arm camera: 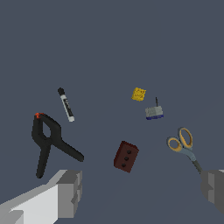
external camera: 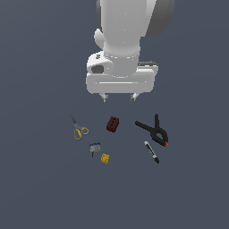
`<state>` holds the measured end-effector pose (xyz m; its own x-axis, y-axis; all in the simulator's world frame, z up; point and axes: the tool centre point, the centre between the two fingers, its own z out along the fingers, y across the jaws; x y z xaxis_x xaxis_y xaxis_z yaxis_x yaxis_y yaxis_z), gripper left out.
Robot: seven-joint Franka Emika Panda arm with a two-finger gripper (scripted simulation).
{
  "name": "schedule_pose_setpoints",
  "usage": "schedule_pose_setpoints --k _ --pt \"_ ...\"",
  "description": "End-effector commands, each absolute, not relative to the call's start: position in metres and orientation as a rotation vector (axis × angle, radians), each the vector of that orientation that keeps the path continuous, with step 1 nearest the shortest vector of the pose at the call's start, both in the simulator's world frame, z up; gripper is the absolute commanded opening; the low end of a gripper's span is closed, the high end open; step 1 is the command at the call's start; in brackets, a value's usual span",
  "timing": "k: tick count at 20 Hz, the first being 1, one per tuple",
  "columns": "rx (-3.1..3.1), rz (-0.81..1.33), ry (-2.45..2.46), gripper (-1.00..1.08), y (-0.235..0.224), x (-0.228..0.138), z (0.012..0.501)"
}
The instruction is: Pick up a designated object from a clutter of objects.
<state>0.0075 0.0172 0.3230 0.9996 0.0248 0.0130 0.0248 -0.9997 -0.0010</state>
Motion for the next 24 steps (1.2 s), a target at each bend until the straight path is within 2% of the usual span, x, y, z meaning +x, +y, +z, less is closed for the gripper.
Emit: schedule_pose_setpoints --k 1,15,24 --pt "-3.140 -0.020 -0.039 1.00 0.017 0.007 0.323" --pt "-3.160 -0.035 -0.033 1.00 0.014 0.013 0.323" --pt "-3.152 -0.030 -0.069 1.00 0.001 0.029 0.292"
